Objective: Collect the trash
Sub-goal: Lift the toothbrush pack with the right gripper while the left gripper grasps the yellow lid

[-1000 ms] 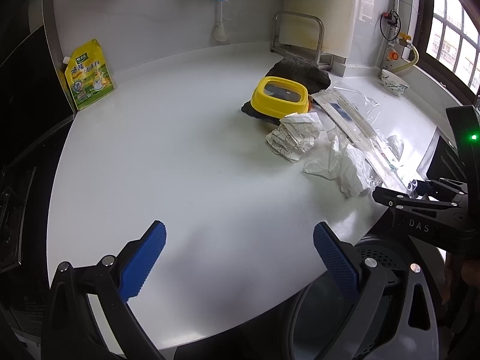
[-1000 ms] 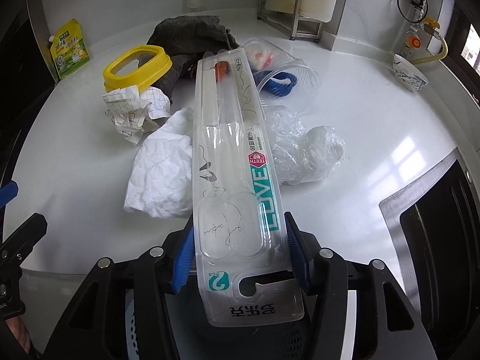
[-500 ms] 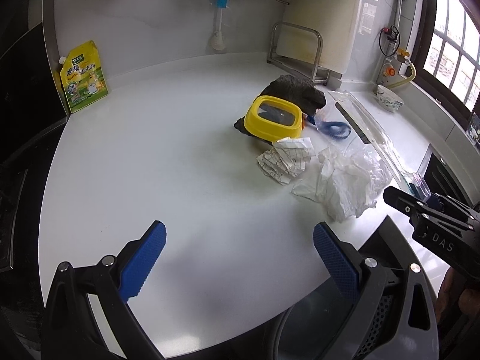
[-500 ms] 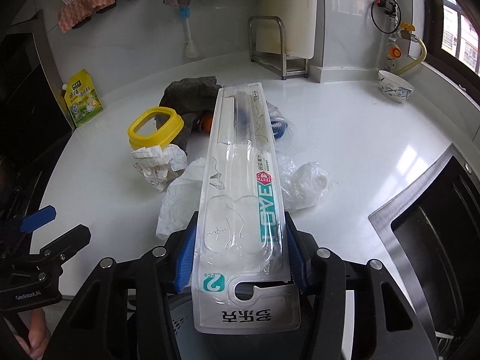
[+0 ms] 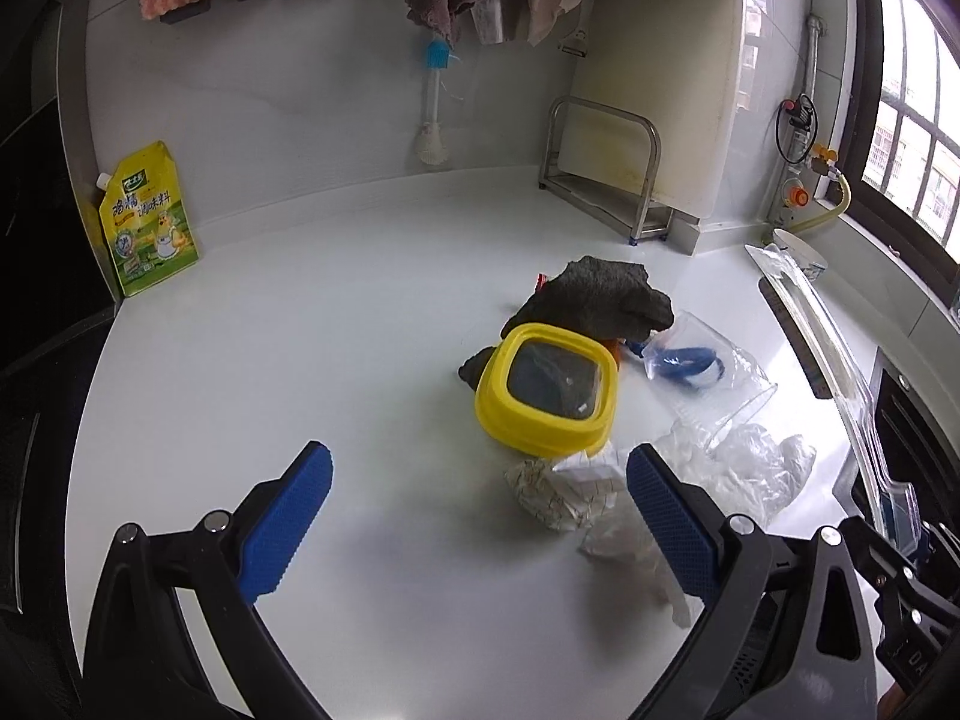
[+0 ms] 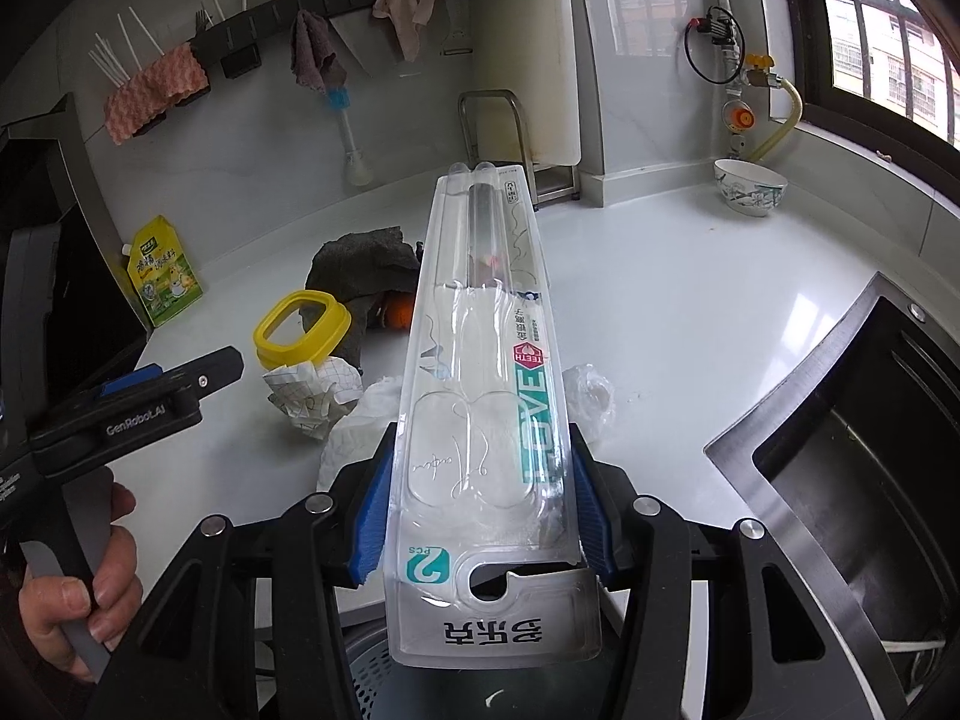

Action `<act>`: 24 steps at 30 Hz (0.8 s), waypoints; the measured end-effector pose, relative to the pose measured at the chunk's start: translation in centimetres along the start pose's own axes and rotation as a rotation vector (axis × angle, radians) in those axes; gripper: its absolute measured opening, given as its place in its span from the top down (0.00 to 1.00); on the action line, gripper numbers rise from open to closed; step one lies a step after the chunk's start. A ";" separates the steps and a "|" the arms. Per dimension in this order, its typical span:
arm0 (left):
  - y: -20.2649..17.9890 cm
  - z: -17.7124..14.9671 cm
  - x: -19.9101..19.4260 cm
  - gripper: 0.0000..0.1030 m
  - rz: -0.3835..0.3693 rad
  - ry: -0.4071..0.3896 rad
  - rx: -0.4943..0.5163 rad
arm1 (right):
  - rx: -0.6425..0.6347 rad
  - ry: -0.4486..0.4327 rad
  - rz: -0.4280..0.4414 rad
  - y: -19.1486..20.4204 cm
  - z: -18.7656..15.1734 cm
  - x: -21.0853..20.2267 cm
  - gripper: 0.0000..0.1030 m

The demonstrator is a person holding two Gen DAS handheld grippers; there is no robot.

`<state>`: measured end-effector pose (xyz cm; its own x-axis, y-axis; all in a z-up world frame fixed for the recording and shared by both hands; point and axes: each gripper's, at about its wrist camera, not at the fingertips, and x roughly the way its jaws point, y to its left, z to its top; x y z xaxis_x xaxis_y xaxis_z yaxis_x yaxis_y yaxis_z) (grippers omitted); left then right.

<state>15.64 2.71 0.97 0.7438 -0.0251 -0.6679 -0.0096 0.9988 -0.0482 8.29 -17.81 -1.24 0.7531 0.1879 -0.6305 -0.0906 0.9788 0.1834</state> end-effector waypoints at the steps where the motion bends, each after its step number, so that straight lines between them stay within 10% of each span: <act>1: -0.3 0.3 0.4 0.06 0.005 -0.003 0.014 | 0.005 -0.001 0.002 0.0 -0.1 0.1 0.51; 17: -2.5 1.6 6.3 0.08 0.022 0.042 0.085 | 0.037 0.009 0.038 -0.4 -0.3 1.0 0.51; 24: -2.5 2.0 5.5 0.36 0.005 0.032 0.093 | 0.041 0.003 0.049 -0.4 -0.5 1.0 0.51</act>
<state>21.10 0.19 -1.15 0.7220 -0.0199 -0.6916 0.0501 0.9985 0.0235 8.78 -17.93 -2.31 0.7462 0.2362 -0.6224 -0.1011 0.9643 0.2448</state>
